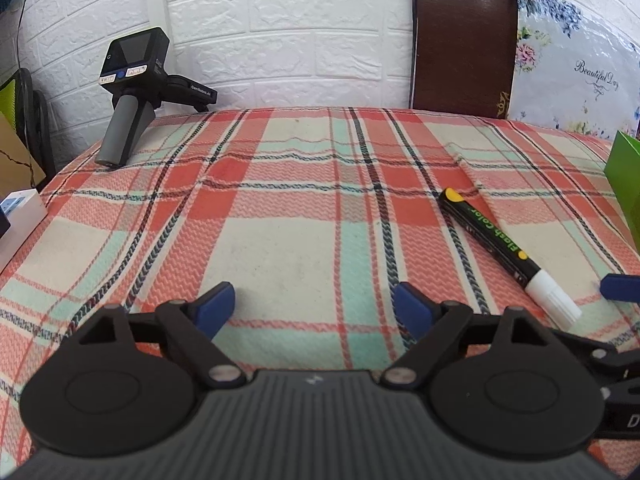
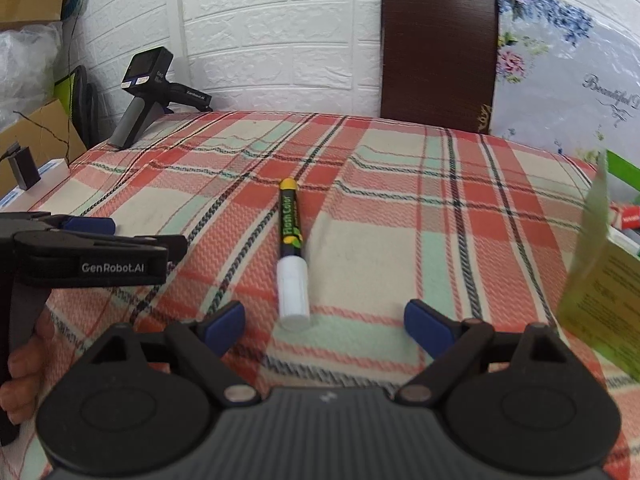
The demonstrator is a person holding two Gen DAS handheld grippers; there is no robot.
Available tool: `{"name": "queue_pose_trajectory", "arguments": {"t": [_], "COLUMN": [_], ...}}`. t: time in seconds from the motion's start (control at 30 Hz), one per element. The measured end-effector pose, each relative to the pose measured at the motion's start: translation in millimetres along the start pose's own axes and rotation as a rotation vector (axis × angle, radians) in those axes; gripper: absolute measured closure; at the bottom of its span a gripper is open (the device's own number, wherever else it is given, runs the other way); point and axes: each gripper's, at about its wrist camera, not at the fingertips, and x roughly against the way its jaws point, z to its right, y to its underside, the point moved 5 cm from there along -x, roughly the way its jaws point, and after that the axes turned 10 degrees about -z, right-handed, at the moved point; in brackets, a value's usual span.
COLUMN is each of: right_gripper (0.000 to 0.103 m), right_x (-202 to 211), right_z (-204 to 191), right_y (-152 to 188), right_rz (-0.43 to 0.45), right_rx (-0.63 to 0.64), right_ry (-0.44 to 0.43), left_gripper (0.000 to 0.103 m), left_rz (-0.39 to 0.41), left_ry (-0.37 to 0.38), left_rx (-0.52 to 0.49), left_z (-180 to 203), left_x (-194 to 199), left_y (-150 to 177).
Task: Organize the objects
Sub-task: 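Withdraw both open grippers and move the right gripper toward the yellow-capped marker, then close the right gripper on the white end of the yellow-capped marker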
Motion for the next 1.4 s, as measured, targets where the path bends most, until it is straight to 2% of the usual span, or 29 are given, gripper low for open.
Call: {"name": "queue_pose_trajectory", "arguments": {"t": [0.43, 0.5, 0.53, 0.6, 0.67, 0.87, 1.17, 1.4], "right_gripper": [0.011, 0.013, 0.017, 0.039, 0.052, 0.082, 0.083, 0.083], "right_x": [-21.5, -23.2, -23.4, -21.3, -18.4, -11.0, 15.4, 36.1], "right_z": [-22.7, -23.1, -24.1, -26.4, -29.6, -33.7, -15.2, 10.1], "right_y": [-18.9, -20.6, -21.0, -20.7, -19.6, -12.3, 18.6, 40.5], "right_rz": [0.011, 0.015, 0.019, 0.031, 0.04, 0.049, 0.051, 0.05], "right_rx": [0.069, 0.073, 0.077, 0.094, 0.112, 0.142, 0.115, 0.067], "right_ry": [-0.022, -0.032, -0.04, -0.056, -0.071, -0.091, -0.094, -0.056], "left_gripper": [0.007, 0.007, 0.007, 0.007, 0.007, 0.006, 0.006, 0.005], "left_rz": [0.048, 0.05, 0.05, 0.05, 0.05, 0.05, 0.05, 0.049], "left_ry": [0.023, 0.024, 0.024, 0.024, 0.023, 0.021, 0.013, 0.008], "left_rx": [0.018, 0.018, 0.018, 0.019, 0.017, 0.015, 0.009, 0.006], "left_z": [-5.8, -6.0, -6.1, -5.8, -6.0, -6.0, -5.9, -5.7], "left_x": [-7.9, -7.9, -8.0, -8.0, -8.2, -8.4, -8.4, -8.3], "left_y": [-1.8, -1.4, -1.4, -1.2, -1.2, -1.0, -1.3, -1.1]}}
